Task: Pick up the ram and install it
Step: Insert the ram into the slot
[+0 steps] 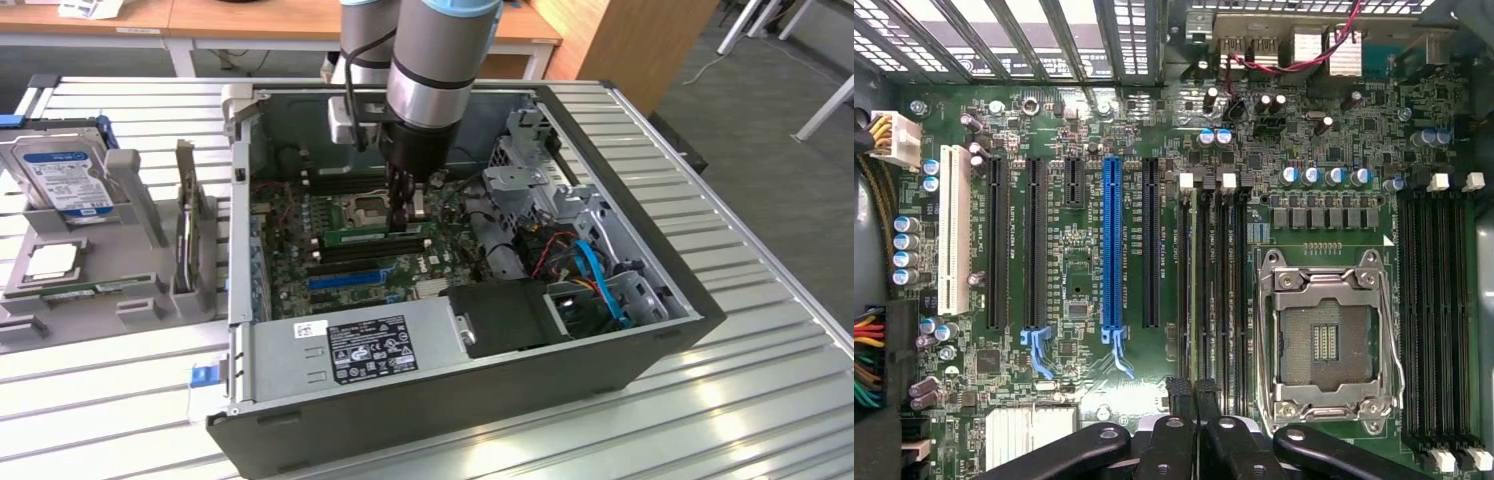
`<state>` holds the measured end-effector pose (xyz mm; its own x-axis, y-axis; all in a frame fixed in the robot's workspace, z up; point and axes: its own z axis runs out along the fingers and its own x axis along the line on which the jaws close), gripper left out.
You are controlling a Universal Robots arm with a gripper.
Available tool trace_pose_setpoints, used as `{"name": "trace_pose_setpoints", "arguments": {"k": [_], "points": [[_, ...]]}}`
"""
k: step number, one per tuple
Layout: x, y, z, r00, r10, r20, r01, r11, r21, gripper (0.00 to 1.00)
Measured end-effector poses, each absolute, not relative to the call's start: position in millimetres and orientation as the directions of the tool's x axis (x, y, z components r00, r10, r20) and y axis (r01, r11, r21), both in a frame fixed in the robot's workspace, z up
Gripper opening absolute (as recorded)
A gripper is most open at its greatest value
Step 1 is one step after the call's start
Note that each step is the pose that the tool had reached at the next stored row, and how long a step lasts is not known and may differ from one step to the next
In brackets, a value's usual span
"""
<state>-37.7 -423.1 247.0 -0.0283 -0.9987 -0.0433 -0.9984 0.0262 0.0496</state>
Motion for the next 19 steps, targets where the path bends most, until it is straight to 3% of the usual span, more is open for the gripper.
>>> {"name": "trace_pose_setpoints", "arguments": {"k": [19], "points": [[-41.4, -423.1, 245.5, -0.028, -0.999, -0.044, -0.998, 0.026, 0.048, 0.12]]}}
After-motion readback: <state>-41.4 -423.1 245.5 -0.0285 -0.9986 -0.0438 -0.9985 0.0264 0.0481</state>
